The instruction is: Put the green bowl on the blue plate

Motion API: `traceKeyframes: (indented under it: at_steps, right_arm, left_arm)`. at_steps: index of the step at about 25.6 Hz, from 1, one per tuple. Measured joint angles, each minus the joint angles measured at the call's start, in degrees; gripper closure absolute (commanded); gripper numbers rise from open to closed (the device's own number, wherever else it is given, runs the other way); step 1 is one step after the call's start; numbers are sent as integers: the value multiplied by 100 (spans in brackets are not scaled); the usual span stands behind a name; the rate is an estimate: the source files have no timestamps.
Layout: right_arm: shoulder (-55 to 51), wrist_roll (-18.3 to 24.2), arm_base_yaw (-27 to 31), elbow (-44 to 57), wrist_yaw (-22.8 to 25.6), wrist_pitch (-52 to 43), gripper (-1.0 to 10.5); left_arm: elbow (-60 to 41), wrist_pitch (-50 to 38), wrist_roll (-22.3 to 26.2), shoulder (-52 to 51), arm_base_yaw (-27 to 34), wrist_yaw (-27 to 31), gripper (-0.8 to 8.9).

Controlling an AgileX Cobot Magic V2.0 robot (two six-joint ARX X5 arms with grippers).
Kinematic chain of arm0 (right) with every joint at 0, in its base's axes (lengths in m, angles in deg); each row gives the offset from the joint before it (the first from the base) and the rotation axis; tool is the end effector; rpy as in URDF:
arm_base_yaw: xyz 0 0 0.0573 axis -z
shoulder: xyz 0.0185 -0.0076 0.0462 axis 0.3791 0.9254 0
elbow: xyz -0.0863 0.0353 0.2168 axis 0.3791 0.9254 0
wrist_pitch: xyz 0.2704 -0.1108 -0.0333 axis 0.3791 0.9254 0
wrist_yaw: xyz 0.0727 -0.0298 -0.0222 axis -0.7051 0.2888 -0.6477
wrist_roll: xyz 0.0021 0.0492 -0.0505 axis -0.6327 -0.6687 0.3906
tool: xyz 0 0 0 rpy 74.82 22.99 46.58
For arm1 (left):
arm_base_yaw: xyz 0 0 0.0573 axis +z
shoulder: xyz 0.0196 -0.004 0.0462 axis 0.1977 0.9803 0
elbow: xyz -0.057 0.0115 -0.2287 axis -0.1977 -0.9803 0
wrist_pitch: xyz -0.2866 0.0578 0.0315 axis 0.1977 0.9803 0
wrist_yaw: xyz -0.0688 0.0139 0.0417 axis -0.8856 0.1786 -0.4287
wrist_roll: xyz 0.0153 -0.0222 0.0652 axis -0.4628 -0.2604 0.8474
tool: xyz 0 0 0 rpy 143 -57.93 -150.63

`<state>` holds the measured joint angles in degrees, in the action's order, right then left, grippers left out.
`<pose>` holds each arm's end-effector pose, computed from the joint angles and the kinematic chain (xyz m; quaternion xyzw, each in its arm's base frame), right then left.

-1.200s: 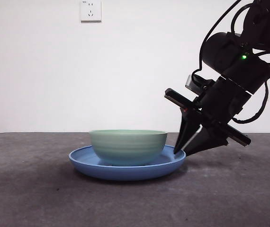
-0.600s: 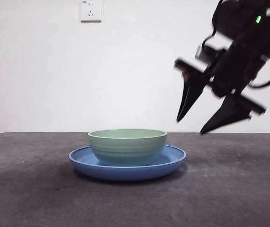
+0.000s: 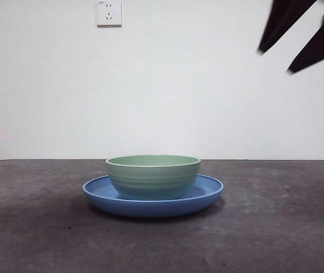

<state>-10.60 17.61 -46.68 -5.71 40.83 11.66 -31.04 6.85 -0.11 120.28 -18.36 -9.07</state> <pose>0.2321 0.1238 0.2655 0.0692 0.4149 0.2951 0.8579 0.1672 -0.1261 0.3038 -0.0054 0.3686 -0.4563 0.8099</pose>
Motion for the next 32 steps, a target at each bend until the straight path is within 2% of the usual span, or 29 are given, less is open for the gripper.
traceKeyframes:
  at_steps: [9, 16, 24, 27, 28, 29, 32]
  right_arm:
    - [-1344, 214, -33, 0, -680, 1200, 670]
    - [-1762, 232, -33, 0, -708, 1460, 671]
    - [-1764, 234, -33, 0, -708, 1460, 685]
    - [-1764, 236, -33, 0, -708, 1462, 874]
    - [-1764, 254, -33, 0, -708, 1464, 943]
    - [-1764, 269, -33, 0, -708, 1464, 940]
    - [-1764, 310, -33, 0, -706, 1458, 940]
  left_arm:
    - [0, -4, 0, 0, 0, -2, 533]
    - [0, -4, 0, 0, 0, -2, 533]
    - [2, -4, 0, 0, 0, -2, 538]
    - [0, -4, 2, 0, 0, 0, 625]
    - [2, -4, 2, 0, 0, 0, 718]
    - [0, -4, 2, 0, 0, 0, 786]
    - [2, -4, 2, 0, 0, 0, 804]
